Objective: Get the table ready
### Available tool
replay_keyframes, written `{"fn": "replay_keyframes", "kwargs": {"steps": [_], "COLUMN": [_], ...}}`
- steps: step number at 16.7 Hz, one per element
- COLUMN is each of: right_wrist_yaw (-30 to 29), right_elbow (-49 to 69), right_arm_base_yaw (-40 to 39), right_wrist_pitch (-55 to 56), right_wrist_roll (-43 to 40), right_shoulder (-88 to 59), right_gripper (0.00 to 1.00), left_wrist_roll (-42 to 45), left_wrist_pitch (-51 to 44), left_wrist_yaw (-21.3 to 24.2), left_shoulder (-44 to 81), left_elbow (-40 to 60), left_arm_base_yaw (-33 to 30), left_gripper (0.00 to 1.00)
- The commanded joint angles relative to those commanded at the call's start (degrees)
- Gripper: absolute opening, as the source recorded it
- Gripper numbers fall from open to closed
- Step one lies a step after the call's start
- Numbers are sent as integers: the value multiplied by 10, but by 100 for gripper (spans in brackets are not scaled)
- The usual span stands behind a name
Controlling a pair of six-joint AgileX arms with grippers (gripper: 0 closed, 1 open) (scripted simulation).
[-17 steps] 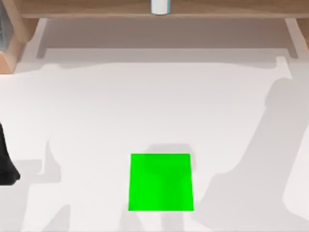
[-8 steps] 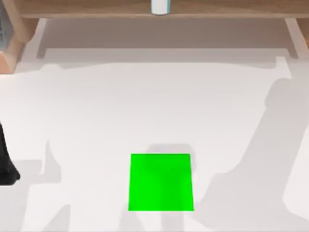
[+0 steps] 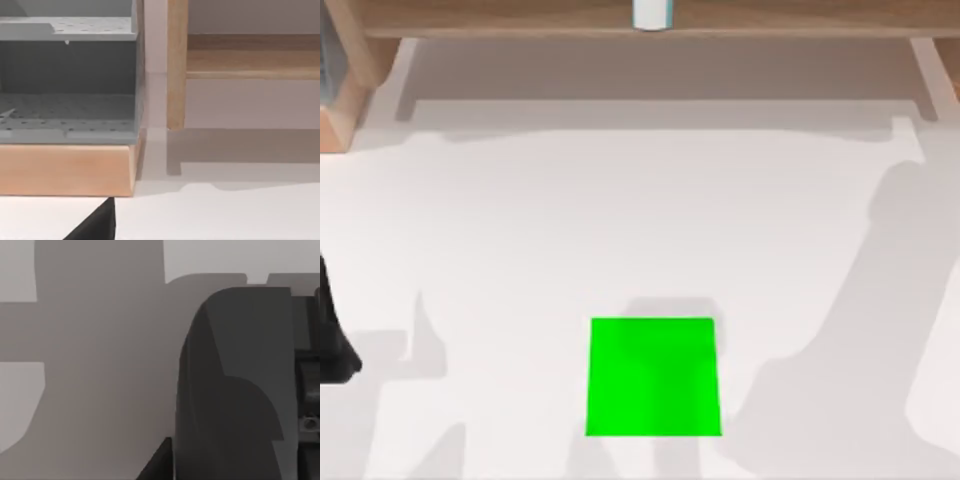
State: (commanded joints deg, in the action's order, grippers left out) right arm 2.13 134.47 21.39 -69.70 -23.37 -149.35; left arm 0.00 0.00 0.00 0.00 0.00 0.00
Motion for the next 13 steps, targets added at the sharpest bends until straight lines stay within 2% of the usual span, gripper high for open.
{"fn": "replay_keyframes", "kwargs": {"steps": [8, 13], "right_wrist_yaw": [0, -8], "right_elbow": [1, -24], "right_arm_base_yaw": [1, 1], "right_wrist_pitch": [-3, -32], "right_wrist_roll": [5, 98], "right_shoulder": [7, 104], "right_gripper": [0, 0], "left_wrist_roll": [0, 0], "left_wrist_pitch": [0, 0], "left_wrist_yaw": [0, 0], "left_shoulder": [0, 0], "left_elbow": [0, 0], "left_arm_base_yaw": [0, 0], "left_gripper": [100, 100]}}
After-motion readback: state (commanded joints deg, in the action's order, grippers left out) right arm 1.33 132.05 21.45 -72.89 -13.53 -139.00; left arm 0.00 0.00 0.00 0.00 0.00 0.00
